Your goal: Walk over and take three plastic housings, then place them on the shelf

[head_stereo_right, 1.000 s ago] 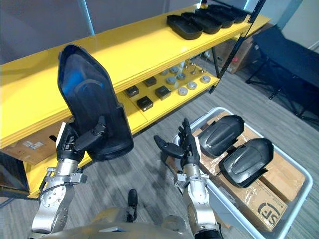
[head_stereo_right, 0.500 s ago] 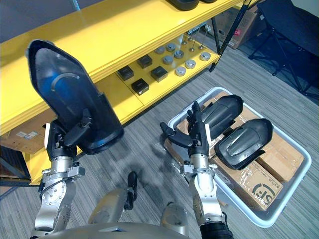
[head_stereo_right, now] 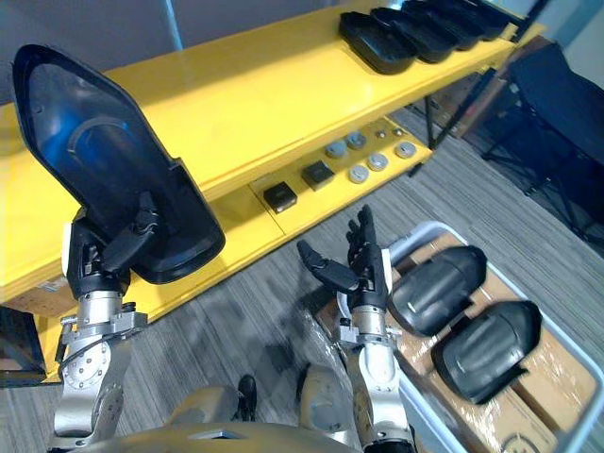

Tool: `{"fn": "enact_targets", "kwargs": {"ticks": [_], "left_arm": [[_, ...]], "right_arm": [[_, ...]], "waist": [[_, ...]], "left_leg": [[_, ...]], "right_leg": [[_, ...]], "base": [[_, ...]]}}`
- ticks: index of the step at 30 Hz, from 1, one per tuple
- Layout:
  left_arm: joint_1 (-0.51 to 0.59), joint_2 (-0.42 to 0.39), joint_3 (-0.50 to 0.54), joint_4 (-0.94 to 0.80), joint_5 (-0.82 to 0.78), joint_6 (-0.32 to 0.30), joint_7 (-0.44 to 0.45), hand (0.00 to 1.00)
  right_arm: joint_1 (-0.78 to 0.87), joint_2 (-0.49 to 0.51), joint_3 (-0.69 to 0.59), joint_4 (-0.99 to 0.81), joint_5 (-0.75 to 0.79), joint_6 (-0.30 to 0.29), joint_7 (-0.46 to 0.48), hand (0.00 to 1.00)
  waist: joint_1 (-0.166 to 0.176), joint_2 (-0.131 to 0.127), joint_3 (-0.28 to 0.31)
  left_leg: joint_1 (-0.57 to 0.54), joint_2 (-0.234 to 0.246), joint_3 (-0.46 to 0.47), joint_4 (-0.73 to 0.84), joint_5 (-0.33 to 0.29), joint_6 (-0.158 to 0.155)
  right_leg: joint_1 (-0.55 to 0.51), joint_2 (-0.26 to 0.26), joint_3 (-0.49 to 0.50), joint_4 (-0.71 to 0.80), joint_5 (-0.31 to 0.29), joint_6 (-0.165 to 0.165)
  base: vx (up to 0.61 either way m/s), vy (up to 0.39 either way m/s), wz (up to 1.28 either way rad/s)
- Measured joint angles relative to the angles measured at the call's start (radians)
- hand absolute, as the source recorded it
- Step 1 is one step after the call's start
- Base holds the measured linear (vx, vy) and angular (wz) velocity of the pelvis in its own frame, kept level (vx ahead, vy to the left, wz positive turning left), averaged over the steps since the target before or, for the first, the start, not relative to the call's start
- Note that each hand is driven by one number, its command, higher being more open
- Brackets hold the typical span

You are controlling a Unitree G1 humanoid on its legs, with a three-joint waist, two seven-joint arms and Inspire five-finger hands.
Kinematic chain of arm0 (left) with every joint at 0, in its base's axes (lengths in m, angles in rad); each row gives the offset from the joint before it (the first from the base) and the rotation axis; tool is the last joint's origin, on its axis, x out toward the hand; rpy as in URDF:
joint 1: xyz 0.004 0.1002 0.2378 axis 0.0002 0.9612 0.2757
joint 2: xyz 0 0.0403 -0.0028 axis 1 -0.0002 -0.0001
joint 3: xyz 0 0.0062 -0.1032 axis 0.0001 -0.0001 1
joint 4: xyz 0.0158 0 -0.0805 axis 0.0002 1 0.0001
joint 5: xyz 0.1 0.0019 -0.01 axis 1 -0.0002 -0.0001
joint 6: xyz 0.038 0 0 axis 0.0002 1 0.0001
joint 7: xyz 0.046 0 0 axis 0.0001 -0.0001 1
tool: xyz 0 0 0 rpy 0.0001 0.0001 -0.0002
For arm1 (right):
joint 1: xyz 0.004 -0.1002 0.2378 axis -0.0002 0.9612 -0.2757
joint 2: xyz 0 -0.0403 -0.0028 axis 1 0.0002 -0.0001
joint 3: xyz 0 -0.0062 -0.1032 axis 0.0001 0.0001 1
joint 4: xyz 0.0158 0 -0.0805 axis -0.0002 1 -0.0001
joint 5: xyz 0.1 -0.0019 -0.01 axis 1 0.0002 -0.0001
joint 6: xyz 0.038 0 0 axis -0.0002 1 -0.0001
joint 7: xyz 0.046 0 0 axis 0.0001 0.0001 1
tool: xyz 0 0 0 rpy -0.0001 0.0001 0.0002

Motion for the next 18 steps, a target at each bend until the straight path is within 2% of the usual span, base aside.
{"fn": "enact_targets", "kwargs": {"ticks": [1,2,3,4,5,6,8,12,14,15,16,17,18], "left_arm": [[0.002,0.0,-0.002,0.0,0.0,0.0,0.001,0.0],[0.006,0.0,-0.011,0.0,0.0,0.0,0.006,0.0],[0.012,0.002,-0.011,-0.001,0.0,-0.002,0.01,0.0],[0.015,-0.009,-0.013,0.004,0.001,-0.002,0.011,0.0],[0.028,-0.039,-0.017,0.005,-0.002,-0.002,0.013,0.0],[0.032,-0.058,-0.03,0.009,-0.002,-0.002,0.005,0.0],[0.033,-0.072,-0.044,0.011,-0.001,-0.001,-0.012,0.0],[0.041,-0.075,-0.048,0.014,-0.001,-0.001,-0.018,0.0],[0.041,-0.074,-0.048,0.029,0.001,-0.001,-0.009,0.0],[0.041,-0.074,-0.051,0.052,0.002,-0.001,0.003,0.0],[0.045,-0.076,-0.05,0.069,0.003,-0.001,0.016,0.0],[0.051,-0.076,-0.046,0.072,0.006,0.0,0.018,0.0],[0.057,-0.071,-0.039,0.076,0.013,0.0,0.019,0.0]], "right_arm": [[0.014,0.0,0.0,-0.016,0.001,0.0,0.001,1.0],[0.032,0.0,0.001,-0.037,0.008,-0.001,0.014,1.0],[0.039,0.0,0.007,-0.05,0.013,-0.002,0.027,1.0],[0.036,-0.007,0.007,-0.053,0.013,-0.003,0.034,1.0],[0.021,-0.027,0.006,-0.062,0.02,-0.004,0.042,1.0],[0.012,-0.042,0.005,-0.071,0.034,-0.004,0.043,1.0],[-0.005,-0.052,-0.004,-0.071,0.043,-0.004,0.044,1.0],[-0.033,-0.057,-0.035,-0.071,0.05,-0.005,0.063,1.0],[-0.036,-0.057,-0.048,-0.068,0.06,-0.006,0.066,1.0],[-0.035,-0.058,-0.051,-0.065,0.079,-0.006,0.068,1.0],[-0.036,-0.061,-0.05,-0.065,0.087,-0.017,0.07,1.0],[-0.036,-0.061,-0.05,-0.065,0.087,-0.023,0.071,1.0],[-0.032,-0.057,-0.05,-0.064,0.087,-0.032,0.072,1.0]], "waist": [[-0.001,-0.007,-0.013],[-0.003,-0.025,-0.045],[-0.002,-0.058,-0.077],[0.001,-0.056,-0.09],[0.017,-0.025,-0.106],[0.02,-0.009,-0.115],[0.021,0.001,-0.119],[0.023,0.014,-0.13],[0.024,0.014,-0.129],[0.024,0.02,-0.119],[0.03,0.047,-0.101],[0.034,0.055,-0.094],[0.048,0.044,-0.088]], "left_leg": [[0.009,-0.004,-0.007,0.004,-0.005,-0.009],[0.02,-0.011,-0.018,0.008,-0.021,-0.034],[0.034,-0.025,-0.02,0.008,-0.039,-0.06],[0.04,-0.015,-0.02,0.011,-0.054,-0.066],[0.048,0.026,-0.018,0.013,-0.073,-0.078],[0.051,0.054,-0.004,0.008,-0.073,-0.084],[0.073,0.084,0.026,-0.019,-0.064,-0.093],[0.095,0.096,0.033,-0.049,-0.046,-0.093],[0.051,0.09,0.037,0.048,-0.046,-0.093],[0.006,0.094,0.048,0.197,-0.046,-0.093],[-0.041,0.121,0.065,0.369,-0.038,-0.078],[-0.064,0.134,0.079,0.449,-0.015,-0.074],[-0.082,0.154,0.105,0.491,-0.051,-0.06]], "right_leg": [[0.0,0.001,0.011,-0.039,0.036,-0.002],[0.004,-0.006,0.014,-0.106,0.151,-0.02],[0.015,-0.023,0.002,-0.147,0.287,-0.028],[0.03,-0.024,-0.019,-0.149,0.248,-0.027],[0.058,0.007,-0.046,-0.187,0.245,-0.033],[0.086,0.023,-0.074,-0.221,0.247,-0.045],[0.124,0.042,-0.102,-0.254,0.241,-0.057],[0.162,0.056,-0.112,-0.304,0.239,-0.06],[0.179,0.055,-0.113,-0.32,0.238,-0.06],[0.213,0.058,-0.112,-0.332,0.235,-0.064],[0.262,0.069,-0.105,-0.342,0.223,-0.082],[0.283,0.072,-0.102,-0.344,0.218,-0.086],[0.298,0.065,-0.093,-0.353,0.211,-0.09]], "base": [[0.42,-0.15,0.81],[0.39,-0.189,0.8],[0.39,-0.189,0.72],[0.39,-0.227,0.44],[0.34,-0.193,0.33],[0.4,-0.228,0.37],[0.21,-0.125,0.38],[0.13,-0.051,0.11],[0.04,-0.01,0.11],[0.03,-0.004,0.01],[0.03,0.046,-0.12],[0.01,0.12,-0.29],[0.0,0.115,-0.23]]}}
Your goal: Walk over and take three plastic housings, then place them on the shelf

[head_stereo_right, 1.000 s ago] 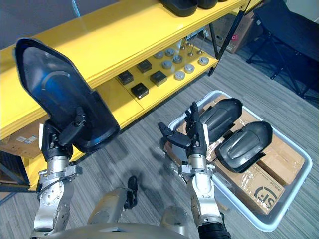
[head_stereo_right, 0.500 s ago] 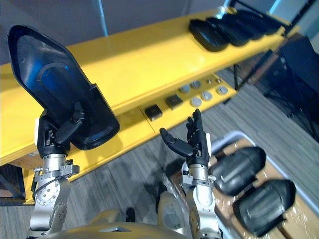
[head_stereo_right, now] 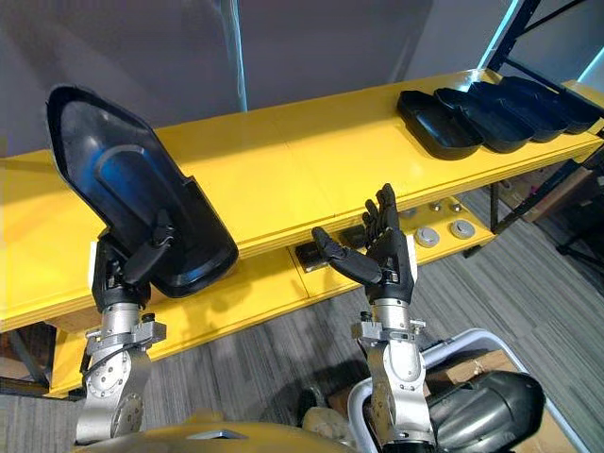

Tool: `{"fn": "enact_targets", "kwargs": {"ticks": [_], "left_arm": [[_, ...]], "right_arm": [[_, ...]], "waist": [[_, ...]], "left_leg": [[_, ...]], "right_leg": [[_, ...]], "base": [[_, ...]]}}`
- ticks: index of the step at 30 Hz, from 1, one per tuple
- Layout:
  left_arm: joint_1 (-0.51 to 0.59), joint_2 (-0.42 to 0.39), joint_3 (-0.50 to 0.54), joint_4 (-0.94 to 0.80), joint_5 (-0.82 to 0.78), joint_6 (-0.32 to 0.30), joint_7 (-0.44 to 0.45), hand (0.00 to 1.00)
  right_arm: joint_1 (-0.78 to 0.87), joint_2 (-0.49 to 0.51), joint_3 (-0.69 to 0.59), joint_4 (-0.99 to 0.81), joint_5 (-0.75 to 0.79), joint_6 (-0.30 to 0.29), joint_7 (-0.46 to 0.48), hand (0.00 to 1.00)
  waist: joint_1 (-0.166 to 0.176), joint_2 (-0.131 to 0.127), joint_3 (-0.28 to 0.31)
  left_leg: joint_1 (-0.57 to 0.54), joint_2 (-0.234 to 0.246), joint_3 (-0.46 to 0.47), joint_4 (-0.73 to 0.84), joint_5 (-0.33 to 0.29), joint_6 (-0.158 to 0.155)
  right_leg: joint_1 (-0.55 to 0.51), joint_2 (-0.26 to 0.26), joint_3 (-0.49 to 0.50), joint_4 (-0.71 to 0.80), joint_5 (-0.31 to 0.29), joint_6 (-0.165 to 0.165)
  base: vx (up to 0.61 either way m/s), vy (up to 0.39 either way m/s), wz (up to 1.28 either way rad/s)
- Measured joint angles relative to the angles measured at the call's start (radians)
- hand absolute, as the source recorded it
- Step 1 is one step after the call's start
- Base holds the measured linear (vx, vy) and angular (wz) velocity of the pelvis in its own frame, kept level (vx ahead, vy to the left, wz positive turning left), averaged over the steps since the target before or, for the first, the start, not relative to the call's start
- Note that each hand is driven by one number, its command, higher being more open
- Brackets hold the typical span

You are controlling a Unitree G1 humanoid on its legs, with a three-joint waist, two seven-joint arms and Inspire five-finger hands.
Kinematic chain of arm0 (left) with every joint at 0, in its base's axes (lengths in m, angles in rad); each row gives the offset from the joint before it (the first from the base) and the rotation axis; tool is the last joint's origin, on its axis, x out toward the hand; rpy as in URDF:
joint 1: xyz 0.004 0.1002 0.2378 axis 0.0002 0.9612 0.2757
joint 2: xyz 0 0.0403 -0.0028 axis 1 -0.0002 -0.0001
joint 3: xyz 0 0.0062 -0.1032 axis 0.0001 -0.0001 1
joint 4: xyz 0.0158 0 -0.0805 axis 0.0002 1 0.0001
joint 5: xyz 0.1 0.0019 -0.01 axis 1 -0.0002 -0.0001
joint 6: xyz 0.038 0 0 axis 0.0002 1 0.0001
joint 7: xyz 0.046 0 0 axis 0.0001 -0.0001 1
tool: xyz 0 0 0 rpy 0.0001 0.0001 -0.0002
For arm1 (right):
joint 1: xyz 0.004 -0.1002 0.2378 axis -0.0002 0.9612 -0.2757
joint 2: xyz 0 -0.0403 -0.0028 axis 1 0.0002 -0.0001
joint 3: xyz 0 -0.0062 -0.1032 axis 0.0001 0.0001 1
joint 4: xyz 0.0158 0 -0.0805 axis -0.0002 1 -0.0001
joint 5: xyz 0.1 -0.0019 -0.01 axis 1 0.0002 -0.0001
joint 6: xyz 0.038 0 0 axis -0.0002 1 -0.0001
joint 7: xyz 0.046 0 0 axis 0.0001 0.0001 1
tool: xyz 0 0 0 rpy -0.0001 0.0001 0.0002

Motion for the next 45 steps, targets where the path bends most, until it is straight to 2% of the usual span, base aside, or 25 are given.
{"fn": "enact_targets", "kwargs": {"ticks": [1,3,4,5,6,7,9,10,11,12,14,18,19,20,23,26,31,32,38,39,43,45], "left_arm": [[-0.007,0.012,0.002,-0.001,0.025,-0.002,-0.001,0.0],[-0.03,0.029,-0.004,-0.001,0.058,-0.002,-0.016,0.0],[-0.039,0.034,-0.015,-0.001,0.068,-0.003,-0.029,0.0],[-0.04,0.034,-0.026,-0.001,0.068,-0.003,-0.039,0.0],[-0.04,0.034,-0.045,0.0,0.068,-0.003,-0.048,0.0],[-0.043,0.04,-0.051,0.002,0.068,-0.003,-0.052,0.0],[-0.078,0.077,-0.06,0.0,0.068,-0.001,-0.062,0.0],[-0.09,0.088,-0.06,0.0,0.068,0.001,-0.066,0.0],[-0.112,0.108,-0.058,-0.001,0.065,0.006,-0.069,0.0],[-0.137,0.122,-0.058,-0.006,0.065,0.024,-0.078,0.0],[-0.148,0.131,-0.057,-0.027,0.063,0.049,-0.085,0.0],[-0.186,0.133,-0.067,-0.043,0.051,0.115,-0.1,0.0],[-0.21,0.134,-0.079,-0.042,0.023,0.163,-0.1,0.0],[-0.219,0.134,-0.083,-0.041,0.008,0.178,-0.1,0.0],[-0.291,0.135,-0.099,0.025,-0.065,0.227,-0.093,0.0],[-0.369,0.135,-0.094,0.125,-0.072,0.287,-0.02,0.0],[-0.458,0.144,-0.073,0.295,-0.175,0.311,0.064,0.0],[-0.569,0.147,-0.008,0.427,-0.223,0.312,0.166,0.0],[-0.604,0.147,0.029,0.472,-0.257,0.312,0.213,0.0],[-0.621,0.147,0.031,0.493,-0.26,0.314,0.218,1.0],[-0.649,0.149,0.052,0.505,-0.288,0.353,0.204,1.0],[-0.658,0.151,0.051,0.522,-0.287,0.354,0.201,1.0]], "right_arm": [[-0.001,0.012,-0.014,0.0,0.0,-0.029,0.0,1.0],[-0.004,0.018,-0.039,-0.001,0.0,-0.066,-0.002,1.0],[-0.002,0.016,-0.062,-0.001,0.0,-0.072,-0.003,1.0],[-0.002,0.007,-0.067,-0.001,0.0,-0.08,-0.005,1.0],[-0.001,-0.011,-0.072,-0.002,0.0,-0.089,-0.009,1.0],[-0.002,-0.014,-0.072,-0.001,0.0,-0.091,-0.011,1.0],[-0.002,-0.012,-0.056,-0.009,-0.003,-0.095,-0.01,1.0],[-0.002,-0.01,-0.054,-0.011,-0.005,-0.095,-0.009,1.0],[-0.001,-0.008,-0.047,-0.012,-0.004,-0.095,-0.003,1.0],[0.003,0.005,-0.044,-0.015,-0.001,-0.095,0.002,1.0],[0.011,0.03,-0.04,-0.033,-0.001,-0.095,0.0,1.0],[0.042,0.052,-0.019,-0.093,-0.008,-0.094,0.001,1.0],[0.042,0.052,-0.017,-0.111,-0.009,-0.087,0.003,1.0],[0.042,0.051,-0.017,-0.117,-0.009,-0.082,0.004,1.0],[0.04,0.041,-0.018,-0.124,-0.009,-0.039,0.019,1.0],[0.037,0.01,-0.011,-0.124,-0.009,0.01,0.047,1.0],[0.031,-0.031,-0.01,-0.124,-0.007,0.038,0.077,1.0],[0.026,-0.061,0.012,-0.123,-0.007,0.042,0.11,1.0],[0.026,-0.073,0.021,-0.123,-0.008,0.042,0.123,1.0],[0.026,-0.073,0.023,-0.123,-0.008,0.042,0.122,1.0],[0.026,-0.073,0.031,-0.123,-0.008,0.042,0.122,1.0],[0.026,-0.073,0.031,-0.123,-0.008,0.042,0.121,1.0]], "waist": [[-0.003,0.001,-0.004],[-0.012,-0.003,0.002],[-0.024,-0.012,0.007],[-0.03,-0.01,0.007],[-0.032,0.004,0.004],[-0.033,0.007,0.003],[-0.051,-0.031,-0.001],[-0.053,-0.038,-0.003],[-0.057,-0.053,-0.007],[-0.068,-0.062,-0.007],[-0.08,-0.064,-0.008],[-0.102,-0.063,-0.009],[-0.114,-0.063,-0.009],[-0.119,-0.063,-0.01],[-0.131,-0.06,-0.013],[-0.151,-0.058,-0.019],[-0.169,-0.054,-0.025],[-0.196,-0.054,-0.025],[-0.199,-0.042,-0.017],[-0.199,-0.042,-0.017],[-0.199,-0.041,-0.014],[-0.198,-0.04,-0.012]], "left_leg": [[-0.019,0.032,0.022,-0.074,-0.045,0.013],[-0.057,0.071,0.036,-0.22,-0.056,0.005],[-0.058,0.079,0.035,-0.315,-0.022,-0.016],[-0.048,0.08,0.035,-0.397,0.03,-0.027],[-0.015,0.088,0.045,-0.464,0.142,-0.067],[0.0,0.08,0.057,-0.47,0.16,-0.081],[0.027,0.024,0.11,-0.502,0.154,-0.055],[0.028,0.014,0.125,-0.509,0.155,-0.05],[0.035,-0.004,0.154,-0.526,0.159,-0.041],[0.048,-0.023,0.172,-0.54,0.156,-0.031],[0.051,-0.029,0.186,-0.54,0.145,-0.026],[0.053,-0.023,0.209,-0.538,0.128,-0.029],[0.052,-0.018,0.217,-0.539,0.125,-0.031],[0.053,-0.016,0.219,-0.539,0.124,-0.033],[0.058,-0.004,0.233,-0.549,0.124,-0.036],[0.06,-0.003,0.256,-0.56,0.126,-0.037],[0.059,0.002,0.29,-0.573,0.134,-0.037],[0.058,0.004,0.295,-0.585,0.144,-0.04],[0.053,0.005,0.305,-0.598,0.161,-0.045],[0.054,0.005,0.305,-0.604,0.166,-0.045],[0.056,0.005,0.302,-0.61,0.17,-0.046],[0.058,0.005,0.302,-0.612,0.171,-0.046]], "right_leg": [[-0.003,-0.005,0.003,-0.004,-0.004,0.001],[-0.002,-0.025,0.005,-0.003,-0.013,0.01],[-0.003,-0.053,0.007,0.014,-0.025,0.028],[-0.006,-0.069,0.013,0.037,-0.037,0.047],[-0.017,-0.078,0.037,0.075,-0.058,0.076],[-0.018,-0.088,0.055,0.09,-0.065,0.088],[-0.024,-0.141,0.104,0.09,-0.06,0.107],[-0.031,-0.151,0.112,0.087,-0.055,0.113],[-0.043,-0.17,0.135,0.077,-0.041,0.134],[-0.037,-0.187,0.147,0.06,-0.029,0.152],[-0.037,-0.193,0.159,0.046,-0.021,0.16],[-0.037,-0.191,0.166,0.019,-0.006,0.159],[-0.039,-0.186,0.169,0.008,0.0,0.159],[-0.039,-0.184,0.171,0.006,0.002,0.16],[-0.038,-0.171,0.177,-0.016,0.023,0.151],[-0.05,-0.169,0.194,-0.025,0.033,0.152],[-0.074,-0.159,0.218,-0.04,0.06,0.147],[-0.082,-0.155,0.221,-0.042,0.062,0.147],[-0.099,-0.147,0.232,-0.042,0.063,0.15],[-0.1,-0.147,0.231,-0.042,0.064,0.15],[-0.099,-0.145,0.229,-0.042,0.063,0.15],[-0.098,-0.145,0.229,-0.042,0.063,0.15]], "base": [[0.01,0.105,-0.07],[0.02,0.105,0.13],[0.02,0.193,0.06],[0.03,0.229,-0.18],[0.05,0.295,-0.33],[0.07,0.289,-0.49],[0.09,0.277,-0.41],[0.08,0.22,-0.41],[0.07,0.19,-0.41],[0.06,0.172,-0.36],[0.06,0.114,-0.24],[0.06,0.032,-0.2],[0.04,-0.008,-0.13],[0.04,-0.016,-0.17],[0.02,-0.017,-0.16],[-0.01,0.002,-0.18],[-0.05,-0.004,-0.23],[-0.13,-0.045,-0.16],[-0.05,-0.022,-0.05],[-0.03,-0.011,0.03],[-0.01,-0.003,0.01],[-0.01,0.002,0.02]]}}
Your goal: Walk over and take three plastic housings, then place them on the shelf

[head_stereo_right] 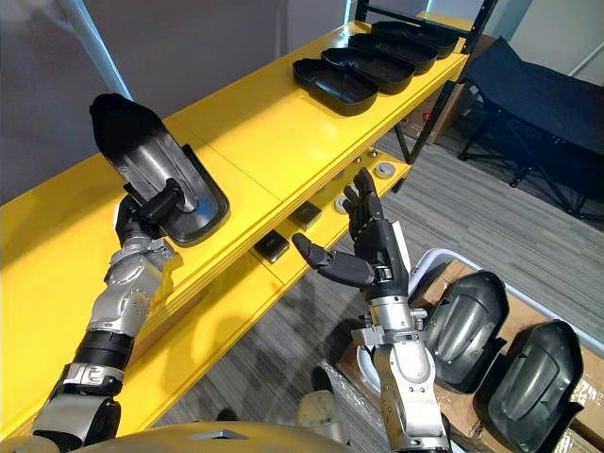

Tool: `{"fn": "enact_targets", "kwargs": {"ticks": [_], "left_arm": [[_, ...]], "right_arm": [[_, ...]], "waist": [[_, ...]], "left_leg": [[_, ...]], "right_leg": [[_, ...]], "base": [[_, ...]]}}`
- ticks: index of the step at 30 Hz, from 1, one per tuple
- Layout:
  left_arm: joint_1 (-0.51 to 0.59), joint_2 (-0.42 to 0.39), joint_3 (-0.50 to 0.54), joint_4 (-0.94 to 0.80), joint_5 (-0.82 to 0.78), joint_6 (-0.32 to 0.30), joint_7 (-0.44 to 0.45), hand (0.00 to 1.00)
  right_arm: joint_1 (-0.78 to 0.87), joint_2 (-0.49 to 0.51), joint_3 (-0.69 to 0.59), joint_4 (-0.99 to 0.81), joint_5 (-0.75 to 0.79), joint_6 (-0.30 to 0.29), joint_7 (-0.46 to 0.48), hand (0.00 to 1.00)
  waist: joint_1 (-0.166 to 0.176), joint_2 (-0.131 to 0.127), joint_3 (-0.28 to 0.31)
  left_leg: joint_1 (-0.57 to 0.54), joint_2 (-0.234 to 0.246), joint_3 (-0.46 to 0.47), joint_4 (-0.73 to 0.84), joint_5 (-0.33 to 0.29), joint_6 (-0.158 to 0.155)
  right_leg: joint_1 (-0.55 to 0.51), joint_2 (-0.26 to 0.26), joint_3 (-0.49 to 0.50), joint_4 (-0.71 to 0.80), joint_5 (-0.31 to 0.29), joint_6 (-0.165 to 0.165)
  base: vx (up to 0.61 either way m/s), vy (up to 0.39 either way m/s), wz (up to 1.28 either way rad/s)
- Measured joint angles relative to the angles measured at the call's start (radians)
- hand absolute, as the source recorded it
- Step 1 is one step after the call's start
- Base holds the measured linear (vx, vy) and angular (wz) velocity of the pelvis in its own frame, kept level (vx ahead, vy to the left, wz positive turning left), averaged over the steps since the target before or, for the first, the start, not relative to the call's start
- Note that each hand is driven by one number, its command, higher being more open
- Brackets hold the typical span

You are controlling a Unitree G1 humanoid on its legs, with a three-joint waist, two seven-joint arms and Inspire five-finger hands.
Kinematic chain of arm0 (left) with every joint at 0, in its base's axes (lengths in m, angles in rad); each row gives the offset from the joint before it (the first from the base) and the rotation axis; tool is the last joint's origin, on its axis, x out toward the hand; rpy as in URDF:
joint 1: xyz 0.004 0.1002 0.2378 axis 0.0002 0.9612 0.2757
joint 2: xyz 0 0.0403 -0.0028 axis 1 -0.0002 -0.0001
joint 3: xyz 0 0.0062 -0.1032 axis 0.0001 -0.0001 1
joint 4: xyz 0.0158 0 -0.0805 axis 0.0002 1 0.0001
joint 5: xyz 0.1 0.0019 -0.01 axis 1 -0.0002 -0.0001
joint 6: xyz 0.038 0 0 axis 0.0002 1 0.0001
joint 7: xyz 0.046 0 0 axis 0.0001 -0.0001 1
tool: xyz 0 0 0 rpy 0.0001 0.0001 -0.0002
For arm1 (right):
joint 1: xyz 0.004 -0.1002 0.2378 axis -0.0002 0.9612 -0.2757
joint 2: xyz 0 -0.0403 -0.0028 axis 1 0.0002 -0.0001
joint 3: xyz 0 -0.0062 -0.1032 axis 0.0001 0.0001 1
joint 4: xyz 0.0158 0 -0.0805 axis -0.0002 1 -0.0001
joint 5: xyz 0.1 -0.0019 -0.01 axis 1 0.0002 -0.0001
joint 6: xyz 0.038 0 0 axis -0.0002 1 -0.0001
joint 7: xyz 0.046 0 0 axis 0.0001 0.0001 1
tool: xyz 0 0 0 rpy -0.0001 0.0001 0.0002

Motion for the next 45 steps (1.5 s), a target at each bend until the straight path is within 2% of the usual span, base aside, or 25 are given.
{"fn": "enact_targets", "kwargs": {"ticks": [4,10,22,27,30,37,42,45], "left_arm": [[-0.032,0.014,-0.016,0.041,0.0,-0.001,-0.017,1.0],[-0.086,0.043,-0.032,0.101,0.005,0.0,0.01,1.0],[-0.178,0.043,-0.031,0.158,0.045,-0.012,0.182,1.0],[-0.176,0.03,-0.019,0.134,0.171,-0.039,0.303,1.0],[-0.175,0.029,0.026,0.106,0.238,-0.015,0.364,1.0],[-0.153,0.029,0.05,-0.032,0.236,0.025,0.379,1.0],[-0.121,0.019,0.049,-0.079,0.236,0.025,0.388,1.0],[-0.109,0.015,0.048,-0.14,0.24,0.003,0.405,1.0]], "right_arm": [[-0.001,-0.003,0.011,0.0,0.0,0.0,-0.003,1.0],[-0.014,-0.031,0.042,0.007,-0.002,0.0,-0.018,1.0],[-0.023,-0.031,0.054,0.046,-0.002,0.0,-0.048,1.0],[-0.023,-0.015,0.079,0.046,-0.043,-0.001,-0.072,1.0],[-0.015,-0.013,0.089,0.046,-0.044,-0.001,-0.095,1.0],[0.01,0.004,0.104,0.045,-0.079,-0.001,-0.119,1.0],[0.012,0.006,0.118,0.045,-0.081,-0.001,-0.126,1.0],[0.012,0.007,0.121,0.045,-0.082,-0.001,-0.135,1.0]], "waist": [[-0.006,-0.005,0.008],[-0.016,-0.022,0.023],[-0.029,-0.031,0.052],[-0.046,-0.041,0.06],[-0.047,-0.039,0.06],[-0.021,-0.036,0.058],[-0.021,-0.018,0.047],[-0.02,-0.01,0.042]], "left_leg": [[0.004,-0.002,-0.014,-0.013,0.011,-0.001],[0.024,-0.011,-0.016,-0.054,0.035,-0.009],[0.088,-0.02,-0.014,-0.212,0.13,-0.023],[0.11,-0.021,-0.022,-0.267,0.165,-0.02],[0.114,-0.019,-0.03,-0.266,0.167,-0.021],[0.124,-0.021,-0.05,-0.266,0.166,-0.021],[0.124,-0.02,-0.065,-0.268,0.171,-0.019],[0.124,-0.018,-0.068,-0.268,0.175,-0.02]], "right_leg": [[0.009,-0.005,-0.014,-0.002,-0.006,-0.009],[0.019,-0.008,-0.016,-0.012,-0.004,-0.01],[0.013,0.007,-0.028,-0.014,-0.002,-0.015],[0.018,0.024,-0.047,-0.014,0.003,-0.007],[0.028,0.027,-0.055,-0.014,0.004,-0.006],[0.049,0.024,-0.077,-0.015,0.003,-0.007],[0.057,0.023,-0.093,-0.015,0.0,-0.01],[0.059,0.024,-0.098,-0.016,-0.001,-0.013]], "base": [[-0.02,0.002,0.1],[-0.03,-0.004,0.01],[-0.01,-0.01,0.0],[0.01,-0.028,0.06],[0.03,-0.011,0.07],[0.0,-0.001,0.08],[-0.04,-0.004,0.07],[-0.02,-0.005,0.04]]}}
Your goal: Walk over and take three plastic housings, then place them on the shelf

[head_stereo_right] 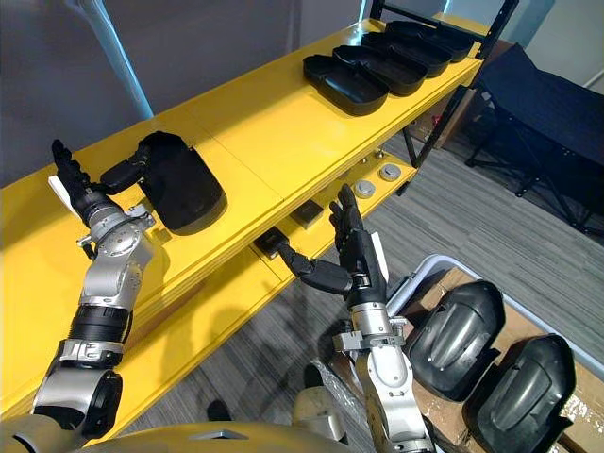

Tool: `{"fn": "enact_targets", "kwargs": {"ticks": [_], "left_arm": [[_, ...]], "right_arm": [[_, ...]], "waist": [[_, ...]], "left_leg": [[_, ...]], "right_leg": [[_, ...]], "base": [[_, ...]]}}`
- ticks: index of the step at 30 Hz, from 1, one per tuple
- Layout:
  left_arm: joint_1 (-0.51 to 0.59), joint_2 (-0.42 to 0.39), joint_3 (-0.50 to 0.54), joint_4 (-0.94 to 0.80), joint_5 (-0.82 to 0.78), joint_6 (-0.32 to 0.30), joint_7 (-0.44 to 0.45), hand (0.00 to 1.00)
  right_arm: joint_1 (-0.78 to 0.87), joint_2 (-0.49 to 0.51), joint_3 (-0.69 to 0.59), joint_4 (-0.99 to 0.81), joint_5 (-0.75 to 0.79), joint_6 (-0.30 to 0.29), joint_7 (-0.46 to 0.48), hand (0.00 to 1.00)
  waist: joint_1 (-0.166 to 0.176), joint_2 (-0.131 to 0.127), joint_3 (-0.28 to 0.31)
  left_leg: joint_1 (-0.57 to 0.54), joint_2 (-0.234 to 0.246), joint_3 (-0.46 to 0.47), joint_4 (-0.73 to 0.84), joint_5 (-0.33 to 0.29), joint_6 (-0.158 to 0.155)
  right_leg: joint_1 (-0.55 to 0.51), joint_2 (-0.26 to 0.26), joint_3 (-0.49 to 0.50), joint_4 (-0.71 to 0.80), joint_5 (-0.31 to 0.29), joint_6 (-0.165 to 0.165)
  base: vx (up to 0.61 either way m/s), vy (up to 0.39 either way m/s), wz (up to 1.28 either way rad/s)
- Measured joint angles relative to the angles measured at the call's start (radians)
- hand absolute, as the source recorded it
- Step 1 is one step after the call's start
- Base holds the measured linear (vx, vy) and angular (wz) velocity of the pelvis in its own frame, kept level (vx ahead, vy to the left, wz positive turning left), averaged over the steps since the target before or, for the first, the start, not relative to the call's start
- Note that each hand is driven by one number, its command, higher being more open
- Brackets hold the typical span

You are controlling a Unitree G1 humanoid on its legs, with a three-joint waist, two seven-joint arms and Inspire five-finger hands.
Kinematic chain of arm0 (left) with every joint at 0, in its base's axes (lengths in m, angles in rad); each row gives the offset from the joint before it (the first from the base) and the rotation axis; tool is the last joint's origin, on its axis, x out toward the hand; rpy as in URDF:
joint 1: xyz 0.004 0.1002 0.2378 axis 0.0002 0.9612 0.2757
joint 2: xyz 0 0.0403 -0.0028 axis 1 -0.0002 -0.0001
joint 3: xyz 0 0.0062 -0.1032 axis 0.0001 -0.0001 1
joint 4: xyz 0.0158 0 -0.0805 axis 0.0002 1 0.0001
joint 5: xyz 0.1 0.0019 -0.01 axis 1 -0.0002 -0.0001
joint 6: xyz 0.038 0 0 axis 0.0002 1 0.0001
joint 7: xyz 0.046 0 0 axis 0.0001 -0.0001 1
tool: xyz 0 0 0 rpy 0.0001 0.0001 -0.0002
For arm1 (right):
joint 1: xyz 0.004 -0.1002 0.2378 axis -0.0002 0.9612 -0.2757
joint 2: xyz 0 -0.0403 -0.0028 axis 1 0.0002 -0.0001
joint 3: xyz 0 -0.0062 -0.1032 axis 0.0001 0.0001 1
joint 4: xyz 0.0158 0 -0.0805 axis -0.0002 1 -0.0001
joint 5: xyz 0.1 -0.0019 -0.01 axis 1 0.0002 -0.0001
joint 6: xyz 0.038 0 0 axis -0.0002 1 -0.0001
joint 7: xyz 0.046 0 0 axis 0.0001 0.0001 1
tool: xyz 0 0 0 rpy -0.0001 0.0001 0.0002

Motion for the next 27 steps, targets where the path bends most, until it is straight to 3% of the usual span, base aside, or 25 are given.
{"fn": "enact_targets", "kwargs": {"ticks": [6,10,19,23,27], "left_arm": [[0.132,-0.052,-0.048,-0.321,0.085,-0.104,-0.018,1.0],[0.289,-0.095,-0.122,-0.476,0.118,-0.182,-0.1,1.0],[0.514,-0.098,-0.099,-0.49,0.11,-0.267,-0.33,1.0],[0.563,-0.092,-0.059,-0.49,0.071,-0.302,-0.404,1.0],[0.615,-0.092,-0.043,-0.49,0.007,-0.317,-0.474,1.0]], "right_arm": [[0.001,0.014,0.005,-0.02,-0.035,0.0,-0.024,1.0],[-0.005,0.011,0.003,-0.08,-0.034,-0.002,0.001,1.0],[-0.047,-0.011,0.003,-0.122,-0.039,-0.001,0.057,1.0],[-0.053,-0.031,0.002,-0.121,-0.056,0.007,0.076,1.0],[-0.054,-0.052,0.001,-0.117,-0.026,0.022,0.155,1.0]], "waist": [[0.009,0.022,-0.029],[0.033,0.036,-0.052],[0.112,-0.001,-0.082],[0.117,-0.014,-0.092],[0.13,-0.016,-0.093]], "left_leg": [[-0.002,0.0,-0.005,0.0,0.0,0.0],[-0.004,0.002,-0.033,0.0,0.002,-0.002],[-0.023,0.002,-0.086,-0.003,0.012,-0.007],[-0.043,-0.001,-0.108,-0.002,0.021,-0.001],[-0.043,-0.002,-0.121,-0.003,0.023,-0.001]], "right_leg": [[0.002,-0.001,-0.005,-0.003,0.0,0.0],[0.025,-0.002,-0.036,-0.02,0.0,0.001],[0.039,-0.005,-0.089,-0.037,-0.004,0.002],[0.039,-0.01,-0.113,-0.037,-0.002,0.0],[0.047,-0.011,-0.127,-0.036,-0.001,0.0]], "base": [[0.01,0.001,0.03],[0.0,-0.005,0.17],[-0.02,-0.003,0.18],[0.0,0.003,0.17],[0.0,0.001,0.1]]}}
